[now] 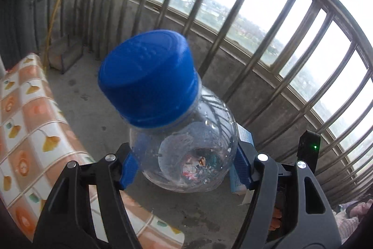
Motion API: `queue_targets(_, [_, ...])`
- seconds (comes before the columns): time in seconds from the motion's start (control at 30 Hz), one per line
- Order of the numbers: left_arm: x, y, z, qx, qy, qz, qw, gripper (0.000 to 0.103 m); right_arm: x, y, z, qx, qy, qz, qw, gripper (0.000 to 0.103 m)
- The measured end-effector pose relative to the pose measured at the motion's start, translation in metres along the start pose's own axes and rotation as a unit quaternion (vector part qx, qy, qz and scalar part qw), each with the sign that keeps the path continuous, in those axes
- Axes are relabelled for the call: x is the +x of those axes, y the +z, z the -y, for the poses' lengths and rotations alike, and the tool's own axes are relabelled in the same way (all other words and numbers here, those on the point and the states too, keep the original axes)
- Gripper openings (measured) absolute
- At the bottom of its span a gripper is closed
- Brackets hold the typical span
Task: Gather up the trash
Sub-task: 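Carry the bottle and box to the wastebasket and open both tools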
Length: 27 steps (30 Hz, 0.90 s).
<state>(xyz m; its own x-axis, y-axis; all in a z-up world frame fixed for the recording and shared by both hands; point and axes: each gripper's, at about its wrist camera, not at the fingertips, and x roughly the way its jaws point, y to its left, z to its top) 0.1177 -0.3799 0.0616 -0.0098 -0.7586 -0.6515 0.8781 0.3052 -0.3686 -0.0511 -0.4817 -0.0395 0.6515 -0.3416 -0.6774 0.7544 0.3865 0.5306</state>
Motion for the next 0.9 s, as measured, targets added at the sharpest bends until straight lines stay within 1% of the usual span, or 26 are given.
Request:
queue_targets(0.07, [0.044,0.002,0.012,0.005,-0.018,-0.03,0.9994,0.065,0.013,0.006,0.034,0.04,-0.011,-0.006,0.999,0.078])
queue_targets(0.17, [0.107,0.009,0.03,0.026,-0.022,-0.066,0.9972,0.065,0.032,0.016,0.081,0.095,-0.015,-0.02,0.995,0.078])
queue_targets(0.2, [0.126,0.01,0.035,0.031,-0.023,-0.074,0.9965,0.065,0.043,0.019,0.099,0.118,-0.015,-0.026,0.993,0.078])
queue_targets(0.23, [0.144,0.014,0.038,0.031,-0.023,-0.083,0.9958,0.065,0.052,0.021,0.109,0.132,-0.016,-0.03,0.991,0.078])
queue_targets(0.33, [0.194,0.02,0.04,0.02,-0.018,-0.101,0.9945,0.065,0.085,0.031,0.148,0.172,-0.021,-0.05,0.984,0.078])
queue_targets(0.37, [0.21,0.021,0.038,0.016,-0.017,-0.104,0.9943,0.075,0.096,0.034,0.159,0.183,-0.015,-0.056,0.981,0.078])
queue_targets(0.4, [0.227,0.02,0.036,0.015,-0.015,-0.108,0.9939,0.09,0.113,0.037,0.172,0.197,-0.013,-0.062,0.978,0.08])
queue_targets(0.43, [0.241,0.017,0.034,0.015,-0.012,-0.114,0.9933,0.091,0.127,0.039,0.18,0.203,-0.015,-0.067,0.977,0.081])
queue_targets(0.47, [0.256,0.014,0.031,0.015,0.0,-0.124,0.9921,0.091,0.145,0.039,0.19,0.208,-0.023,-0.077,0.975,0.087])
queue_targets(0.5, [0.269,0.01,0.027,0.013,0.013,-0.136,0.9905,0.091,0.161,0.037,0.2,0.209,-0.041,-0.087,0.973,0.088])
queue_targets(0.53, [0.277,0.005,0.023,0.01,0.019,-0.147,0.9888,0.091,0.179,0.032,0.211,0.207,-0.072,-0.1,0.97,0.088])
queue_targets(0.6, [0.282,-0.003,0.013,-0.01,0.023,-0.161,0.9866,0.091,0.202,0.018,0.23,0.223,-0.109,-0.121,0.961,0.088])
queue_targets(0.67, [0.272,-0.008,0.001,-0.033,0.007,-0.161,0.9863,0.091,0.204,0.006,0.243,0.237,-0.108,-0.117,0.958,0.088])
queue_targets(0.7, [0.263,-0.009,-0.003,-0.037,0.0,-0.16,0.9865,0.091,0.202,0.003,0.246,0.24,-0.108,-0.112,0.958,0.088])
queue_targets(0.77, [0.245,-0.007,-0.006,-0.03,-0.003,-0.15,0.9883,0.091,0.192,-0.004,0.249,0.24,-0.095,-0.091,0.962,0.088])
queue_targets(0.9, [0.197,-0.005,0.002,0.009,-0.007,-0.115,0.9932,0.091,0.173,-0.005,0.247,0.228,-0.094,-0.072,0.966,0.088])
